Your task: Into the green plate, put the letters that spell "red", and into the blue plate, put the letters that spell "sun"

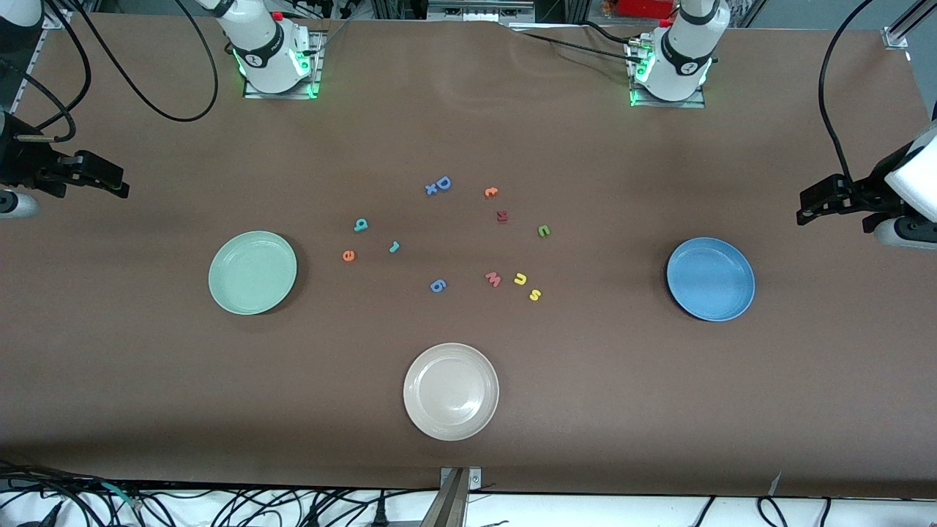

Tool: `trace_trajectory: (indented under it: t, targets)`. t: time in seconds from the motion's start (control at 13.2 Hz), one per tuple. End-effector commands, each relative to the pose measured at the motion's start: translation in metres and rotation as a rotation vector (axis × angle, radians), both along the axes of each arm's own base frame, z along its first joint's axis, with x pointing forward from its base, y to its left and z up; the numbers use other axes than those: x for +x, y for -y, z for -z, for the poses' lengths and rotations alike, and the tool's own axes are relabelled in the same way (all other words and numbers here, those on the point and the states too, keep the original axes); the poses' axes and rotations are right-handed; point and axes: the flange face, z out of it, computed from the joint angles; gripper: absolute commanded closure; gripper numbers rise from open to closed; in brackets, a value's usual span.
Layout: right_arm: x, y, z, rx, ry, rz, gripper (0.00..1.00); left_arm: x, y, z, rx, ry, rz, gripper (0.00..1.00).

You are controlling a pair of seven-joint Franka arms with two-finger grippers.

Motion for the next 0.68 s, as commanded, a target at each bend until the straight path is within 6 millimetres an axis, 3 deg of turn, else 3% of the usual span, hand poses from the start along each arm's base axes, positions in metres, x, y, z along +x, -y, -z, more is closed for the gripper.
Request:
trace_trajectory:
  t: [0.0, 0.61]
  targets:
    - [-0.0012, -0.0001, -0.0059, 0.019, 0.007, 0.014, 0.0, 0.0038, 0.0018, -0.0051, -0.022, 0.007, 0.001, 0.0]
    - [0.0005, 0.0036, -0.0049, 0.017, 0.013, 0.021, 0.0, 0.004, 0.0016, -0.0053, -0.021, 0.008, 0.004, 0.0]
